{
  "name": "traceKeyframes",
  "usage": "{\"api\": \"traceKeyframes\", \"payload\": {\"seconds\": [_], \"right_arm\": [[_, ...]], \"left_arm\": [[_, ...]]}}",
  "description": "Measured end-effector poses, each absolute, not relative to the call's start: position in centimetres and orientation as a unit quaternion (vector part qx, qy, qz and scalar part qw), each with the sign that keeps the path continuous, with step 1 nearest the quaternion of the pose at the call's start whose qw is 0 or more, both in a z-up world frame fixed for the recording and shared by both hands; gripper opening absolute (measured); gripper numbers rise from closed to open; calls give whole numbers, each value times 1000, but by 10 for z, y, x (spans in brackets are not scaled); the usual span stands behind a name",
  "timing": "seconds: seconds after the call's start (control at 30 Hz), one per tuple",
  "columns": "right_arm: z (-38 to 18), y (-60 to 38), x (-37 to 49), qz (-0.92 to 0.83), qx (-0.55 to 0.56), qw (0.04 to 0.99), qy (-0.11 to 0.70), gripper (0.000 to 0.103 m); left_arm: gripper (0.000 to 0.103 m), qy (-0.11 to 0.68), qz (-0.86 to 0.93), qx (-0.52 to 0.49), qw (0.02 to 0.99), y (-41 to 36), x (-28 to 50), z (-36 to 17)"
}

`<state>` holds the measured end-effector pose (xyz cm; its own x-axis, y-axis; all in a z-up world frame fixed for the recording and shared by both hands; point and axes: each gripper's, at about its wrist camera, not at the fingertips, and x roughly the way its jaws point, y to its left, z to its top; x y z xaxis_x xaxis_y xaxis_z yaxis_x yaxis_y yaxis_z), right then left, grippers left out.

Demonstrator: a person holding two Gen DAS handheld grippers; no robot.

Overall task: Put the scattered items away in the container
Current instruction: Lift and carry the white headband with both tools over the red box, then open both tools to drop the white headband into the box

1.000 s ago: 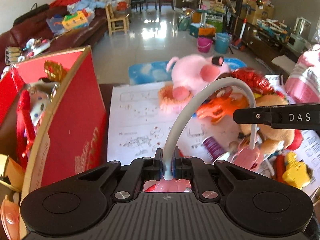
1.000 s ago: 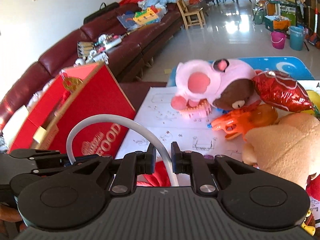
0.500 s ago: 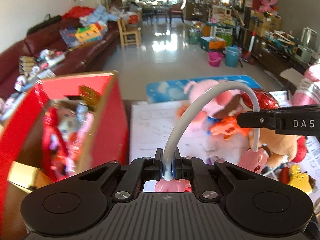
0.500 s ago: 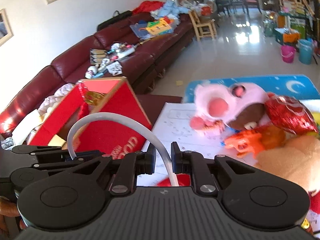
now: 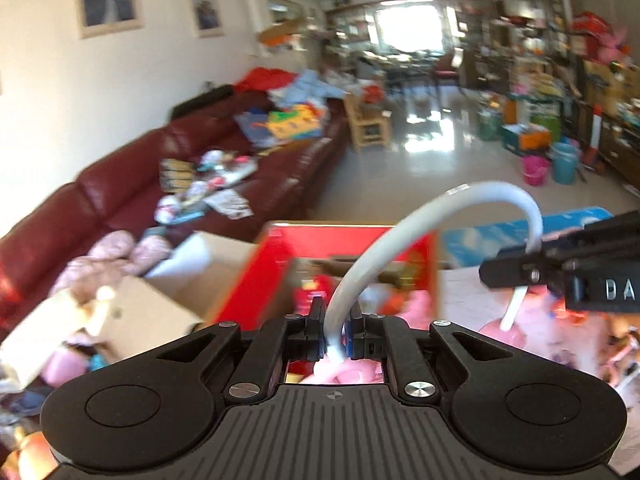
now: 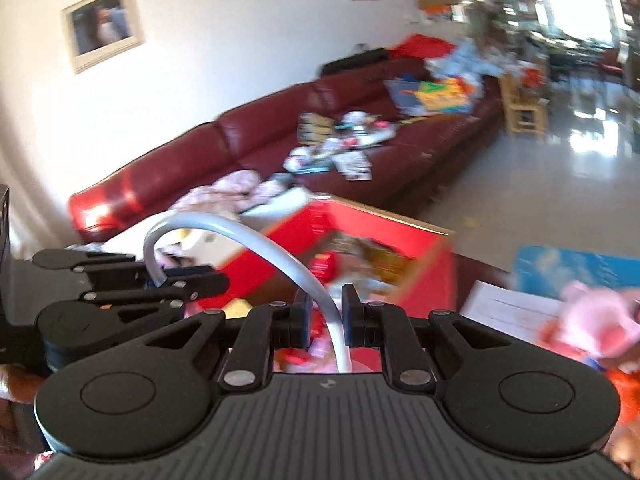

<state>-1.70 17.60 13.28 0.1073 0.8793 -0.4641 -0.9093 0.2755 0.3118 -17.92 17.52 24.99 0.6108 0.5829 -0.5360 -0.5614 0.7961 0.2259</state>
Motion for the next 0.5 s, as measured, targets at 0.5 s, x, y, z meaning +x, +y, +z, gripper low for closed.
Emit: {"api": "traceKeyframes", "payload": {"seconds": [0.5], "right_arm": [[77,261,-115,677,-114,606,402,18]], "left_arm": [[26,391,378,-39,838,248,-276,200]]}}
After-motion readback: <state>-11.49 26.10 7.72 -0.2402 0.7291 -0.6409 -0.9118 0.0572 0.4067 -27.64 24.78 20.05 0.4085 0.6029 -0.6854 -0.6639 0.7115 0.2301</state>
